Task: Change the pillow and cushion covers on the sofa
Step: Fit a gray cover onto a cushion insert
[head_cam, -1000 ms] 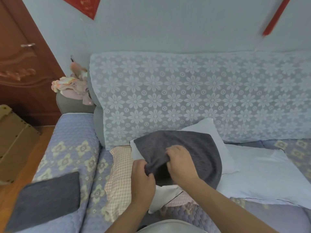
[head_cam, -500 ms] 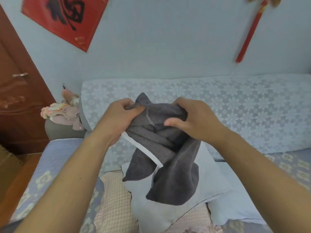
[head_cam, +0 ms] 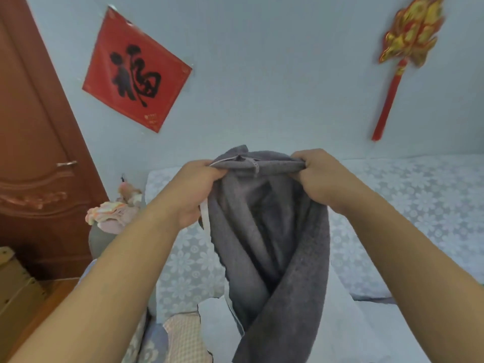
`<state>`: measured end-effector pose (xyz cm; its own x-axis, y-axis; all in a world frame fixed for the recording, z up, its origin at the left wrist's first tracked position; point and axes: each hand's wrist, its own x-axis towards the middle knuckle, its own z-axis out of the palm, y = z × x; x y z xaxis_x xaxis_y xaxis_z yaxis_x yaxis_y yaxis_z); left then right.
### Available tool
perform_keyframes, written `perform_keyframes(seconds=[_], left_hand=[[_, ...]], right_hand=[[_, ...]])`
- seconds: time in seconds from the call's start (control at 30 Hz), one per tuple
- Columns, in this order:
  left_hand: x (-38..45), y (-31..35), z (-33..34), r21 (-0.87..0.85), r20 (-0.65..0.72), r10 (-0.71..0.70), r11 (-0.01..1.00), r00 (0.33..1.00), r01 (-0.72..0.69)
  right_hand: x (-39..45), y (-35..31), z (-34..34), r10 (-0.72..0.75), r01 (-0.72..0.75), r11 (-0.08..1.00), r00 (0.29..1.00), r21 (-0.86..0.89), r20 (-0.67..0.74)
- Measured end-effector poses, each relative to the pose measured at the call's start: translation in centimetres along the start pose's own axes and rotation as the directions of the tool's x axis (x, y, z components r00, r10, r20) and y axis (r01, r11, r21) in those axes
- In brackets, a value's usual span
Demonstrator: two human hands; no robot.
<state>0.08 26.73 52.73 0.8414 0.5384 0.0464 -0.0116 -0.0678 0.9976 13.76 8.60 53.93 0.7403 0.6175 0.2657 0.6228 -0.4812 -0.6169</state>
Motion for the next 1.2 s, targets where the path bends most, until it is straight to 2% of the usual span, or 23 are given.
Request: perform_keyframes(seconds=[0.03, 0.07, 0.13, 0.2, 0.27, 0.3, 0.33, 0.37, 0.43, 0.47, 0.53, 0.6, 0.67, 0.73, 0.77, 0.87, 0.93, 1.0, 1.07, 1.13, 1.2], left_hand=[[0.2, 0.0, 0.2, -0.092, 0.056, -0.051, 0.994, 0.997, 0.056], [0.4, 0.0, 0.2, -0.083, 0.105, -0.066, 0.994, 0.992, 0.074], [1.1, -0.1, -0.2, 0.064, 0.206, -0.055, 0.997, 0.977, 0.043], [1.5, 0.0, -1.2, 0.290, 0.358, -0.099, 0.957, 0.929, -0.010], [1.6, -0.6, -1.6, 0.542, 0.455, -0.226, 0.838, 0.861, -0.067], [1.8, -1.0, -1.4, 0.656, 0.441, -0.247, 0.745, 0.863, -0.121], [2.1, -1.3, -1.1, 0.721, 0.388, -0.208, 0.675, 0.898, -0.156], [2.4, -1.7, -0.9, 0.722, 0.324, -0.141, 0.676, 0.935, -0.148], [2.6, -2.3, -0.4, 0.518, 0.240, -0.109, 0.855, 0.965, -0.032], [2.7, -2.7, -0.2, 0.405, 0.236, -0.148, 0.914, 0.961, 0.041], [2.4, -3.6, 0.2, 0.284, 0.286, -0.219, 0.949, 0.933, 0.136], [1.8, -4.5, 0.7, 0.244, 0.368, -0.276, 0.950, 0.888, 0.194], [1.3, -5.0, 0.8, 0.256, 0.447, -0.333, 0.937, 0.830, 0.238], [1.2, -5.6, 0.7, 0.331, 0.494, -0.361, 0.919, 0.791, 0.213], [1.3, -5.9, 0.6, 0.358, 0.485, -0.362, 0.913, 0.796, 0.197], [1.8, -6.8, 0.5, 0.379, 0.358, -0.333, 0.906, 0.872, 0.191], [1.8, -7.4, 0.6, 0.326, 0.283, -0.334, 0.915, 0.899, 0.238], [1.7, -7.9, 0.6, 0.188, 0.263, -0.374, 0.924, 0.889, 0.333], [1.2, -8.4, 0.6, 0.076, 0.298, -0.433, 0.899, 0.851, 0.431], [0.5, -9.0, 0.9, 0.183, 0.326, -0.479, 0.878, 0.815, 0.443], [0.4, -9.6, 1.1, 0.377, 0.242, -0.455, 0.858, 0.857, 0.349]], right_hand=[[0.2, 0.1, 0.0, 0.021, -0.022, 0.998, 1.000, 0.055, 0.018], [0.5, 0.3, 0.1, 0.040, -0.042, 0.993, 0.999, 0.106, 0.027], [0.7, 0.8, -0.1, 0.098, -0.106, 0.969, 0.994, 0.221, 0.049], [0.9, 1.5, -0.4, 0.132, -0.171, 0.928, 0.982, 0.330, 0.137], [0.7, 2.2, -0.4, 0.104, -0.196, 0.914, 0.960, 0.355, 0.262], [0.5, 2.3, -0.3, 0.080, -0.184, 0.931, 0.946, 0.317, 0.313], [0.3, 2.5, -0.1, 0.059, -0.156, 0.957, 0.930, 0.244, 0.363], [0.0, 2.5, 0.4, 0.049, -0.119, 0.982, 0.911, 0.147, 0.409], [-0.3, 3.1, 2.1, 0.074, -0.077, 0.997, 0.884, -0.011, 0.461], [-0.2, 3.5, 3.1, 0.097, -0.096, 0.995, 0.879, -0.025, 0.467], [-0.2, 4.5, 4.4, 0.149, -0.193, 0.980, 0.880, 0.054, 0.452], [0.0, 5.3, 4.7, 0.201, -0.333, 0.921, 0.850, 0.202, 0.487], [0.4, 6.1, 4.5, 0.207, -0.463, 0.816, 0.794, 0.346, 0.572], [0.6, 6.6, 4.5, 0.174, -0.535, 0.734, 0.744, 0.419, 0.645], [0.7, 6.7, 4.7, 0.155, -0.543, 0.718, 0.735, 0.436, 0.661], [0.5, 6.4, 5.6, 0.090, -0.497, 0.737, 0.743, 0.458, 0.663], [0.2, 6.2, 6.6, 0.036, -0.464, 0.772, 0.714, 0.434, 0.699], [0.3, 6.5, 7.7, 0.058, -0.456, 0.804, 0.699, 0.381, 0.712], [0.8, 7.1, 8.4, 0.115, -0.484, 0.793, 0.717, 0.371, 0.688], [1.0, 7.3, 8.6, 0.135, -0.507, 0.774, 0.718, 0.380, 0.683], [0.9, 7.3, 9.1, 0.126, -0.487, 0.790, 0.722, 0.371, 0.680]])
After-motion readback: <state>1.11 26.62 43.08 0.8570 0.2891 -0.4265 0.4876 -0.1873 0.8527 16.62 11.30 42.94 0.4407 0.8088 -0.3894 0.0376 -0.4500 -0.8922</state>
